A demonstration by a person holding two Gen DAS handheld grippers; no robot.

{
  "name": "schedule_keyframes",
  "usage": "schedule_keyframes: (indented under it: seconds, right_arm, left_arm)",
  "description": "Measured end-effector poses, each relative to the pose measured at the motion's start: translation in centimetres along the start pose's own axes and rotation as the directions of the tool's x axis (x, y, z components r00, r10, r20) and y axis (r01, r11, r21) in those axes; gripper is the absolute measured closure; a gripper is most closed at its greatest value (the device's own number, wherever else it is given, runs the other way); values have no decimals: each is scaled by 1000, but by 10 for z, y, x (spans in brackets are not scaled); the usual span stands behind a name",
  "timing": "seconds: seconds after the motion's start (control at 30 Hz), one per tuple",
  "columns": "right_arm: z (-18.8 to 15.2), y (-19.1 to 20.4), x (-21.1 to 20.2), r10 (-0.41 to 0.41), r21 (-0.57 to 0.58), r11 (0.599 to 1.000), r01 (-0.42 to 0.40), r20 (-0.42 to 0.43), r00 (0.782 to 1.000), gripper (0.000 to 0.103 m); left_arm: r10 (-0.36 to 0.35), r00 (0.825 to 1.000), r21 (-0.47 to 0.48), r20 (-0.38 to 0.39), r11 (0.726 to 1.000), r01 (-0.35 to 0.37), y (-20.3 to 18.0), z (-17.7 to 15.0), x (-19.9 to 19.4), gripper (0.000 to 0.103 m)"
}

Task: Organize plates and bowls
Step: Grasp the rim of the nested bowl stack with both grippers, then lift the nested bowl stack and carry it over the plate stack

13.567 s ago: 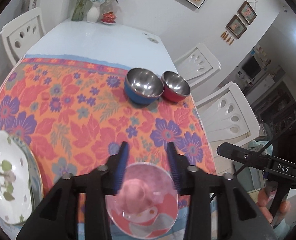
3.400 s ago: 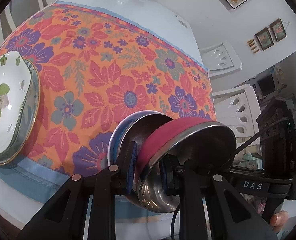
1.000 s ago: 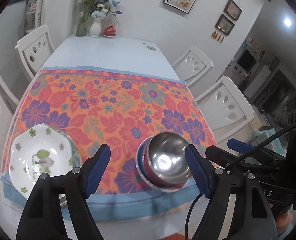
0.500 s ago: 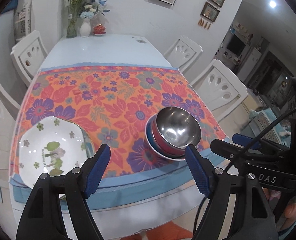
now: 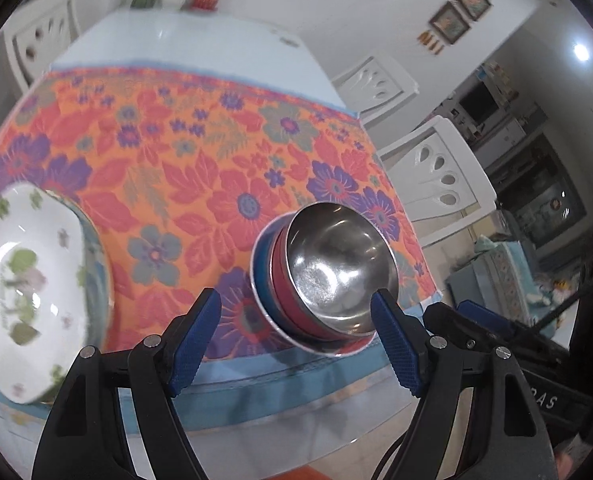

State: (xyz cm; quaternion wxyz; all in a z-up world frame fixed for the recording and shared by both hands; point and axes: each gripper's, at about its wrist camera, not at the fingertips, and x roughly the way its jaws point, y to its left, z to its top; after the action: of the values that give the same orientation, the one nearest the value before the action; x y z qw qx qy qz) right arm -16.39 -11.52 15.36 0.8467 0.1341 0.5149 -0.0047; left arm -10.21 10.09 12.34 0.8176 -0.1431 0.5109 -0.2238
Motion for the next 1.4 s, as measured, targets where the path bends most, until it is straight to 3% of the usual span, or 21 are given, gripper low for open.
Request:
schedule_keyframes:
  seconds: [0.37, 0.57, 0.67, 0.8, 0.9, 1.07, 1.27, 1.4]
  right_arm:
    - [24, -38, 63, 72, 32, 997, -69, -88, 994, 26]
    - [29, -49, 92, 137, 22, 991, -135, -159, 978, 26]
    - [29, -49, 108, 172, 13, 985, -173, -200, 964, 27]
    - [32, -52, 126, 242, 36, 970, -240, -245, 939, 26]
    - [31, -50, 137, 267, 30, 962, -270, -278, 923, 27]
    - [30, -44, 146, 314, 25, 946, -324, -319, 894, 42]
    - [29, -42, 154, 381, 56, 921, -386, -340, 860, 51]
    - [28, -42, 153, 385, 66, 920, -386, -338, 859, 50]
  left_arm:
    - [109, 993, -95, -44, 989, -112, 4, -2, 49, 27]
    - [146, 987, -101, -66, 983, -153, 3, -3, 71, 27]
    - [131, 988, -136, -84, 981, -141, 8, -5, 80, 30]
    - [30, 993, -240, -118, 969, -58, 25, -9, 93, 31]
    - [6, 993, -270, -117, 962, -38, 28, -11, 98, 37]
    - [-58, 992, -293, -114, 956, 22, 29, -13, 102, 51]
    - [-71, 993, -306, -94, 951, 39, 31, -13, 102, 52]
    - [-71, 993, -308, -99, 951, 37, 30, -13, 102, 54]
